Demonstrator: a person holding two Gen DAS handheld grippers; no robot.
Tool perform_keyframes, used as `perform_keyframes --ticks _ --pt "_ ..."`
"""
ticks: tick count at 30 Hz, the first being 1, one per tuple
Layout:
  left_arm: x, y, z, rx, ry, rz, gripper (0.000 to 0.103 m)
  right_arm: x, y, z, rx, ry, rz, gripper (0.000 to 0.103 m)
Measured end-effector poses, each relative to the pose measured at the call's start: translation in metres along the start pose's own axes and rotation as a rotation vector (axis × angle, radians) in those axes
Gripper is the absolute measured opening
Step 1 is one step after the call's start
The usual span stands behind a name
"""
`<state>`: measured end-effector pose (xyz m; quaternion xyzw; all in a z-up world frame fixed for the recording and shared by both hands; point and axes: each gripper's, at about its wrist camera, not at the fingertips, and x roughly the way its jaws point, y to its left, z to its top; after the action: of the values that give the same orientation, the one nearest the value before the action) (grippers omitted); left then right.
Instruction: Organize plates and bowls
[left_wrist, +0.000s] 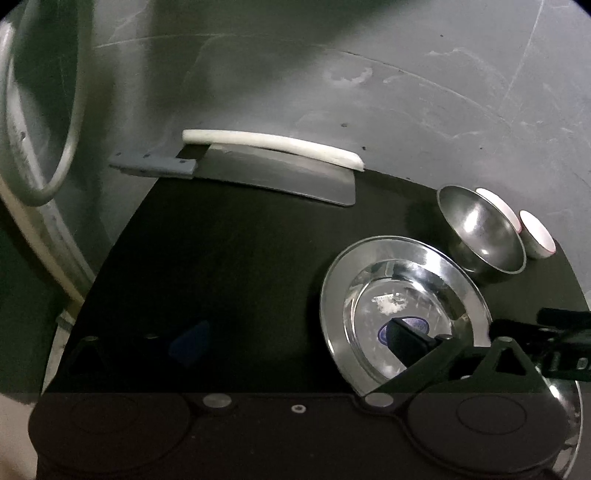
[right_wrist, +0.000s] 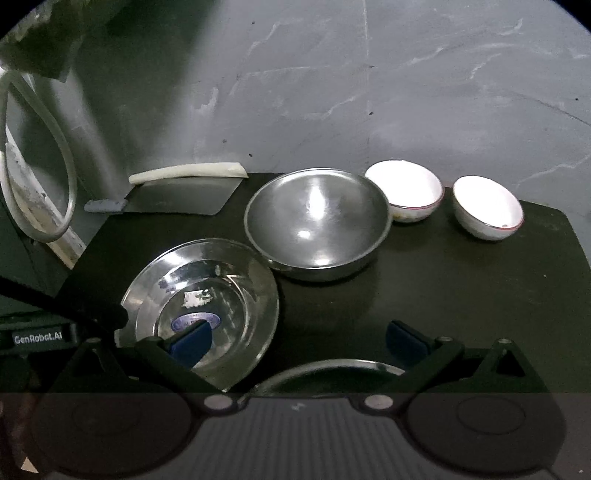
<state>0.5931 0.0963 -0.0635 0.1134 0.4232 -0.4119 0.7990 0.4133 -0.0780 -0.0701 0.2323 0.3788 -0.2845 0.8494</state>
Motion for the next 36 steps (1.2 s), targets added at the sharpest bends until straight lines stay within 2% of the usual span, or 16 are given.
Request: perform_keyframes --ticks 6,12,18,26,28,30,32,36 --pt "0.005 -0.001 0.003 0.015 0.014 -0.031 0.096 0.01 0.012 -0.003 -0.015 0.031 -0.006 0.083" --pt "0.009 -0.001 0.005 0.018 0.026 -0.059 0.093 0.015 0.021 -0.006 -0.016 0.055 0.002 0.071" --pt "0.012 -0.005 0.007 0.025 0.027 -0.082 0.086 0.019 0.023 -0.004 -0.017 0.065 0.0 0.066" --pt "0.011 -0.011 0.007 0.043 0.029 -0.109 0.064 0.023 0.029 -0.001 -0.042 0.073 0.006 0.053" --pt "0.011 -0.012 0.007 0.046 0.035 -0.117 0.052 0.023 0.03 -0.001 -0.049 0.071 0.006 0.049" --pt "0.011 -0.012 0.007 0.047 0.04 -0.128 0.046 0.023 0.031 -0.001 -0.053 0.068 0.006 0.043" --pt "0.01 -0.013 0.007 0.048 0.037 -0.119 0.043 0.022 0.031 -0.002 -0.057 0.064 0.002 0.041" --pt "0.008 -0.012 0.005 0.067 0.025 -0.087 0.027 0.021 0.029 -0.002 -0.051 0.057 0.006 0.035"
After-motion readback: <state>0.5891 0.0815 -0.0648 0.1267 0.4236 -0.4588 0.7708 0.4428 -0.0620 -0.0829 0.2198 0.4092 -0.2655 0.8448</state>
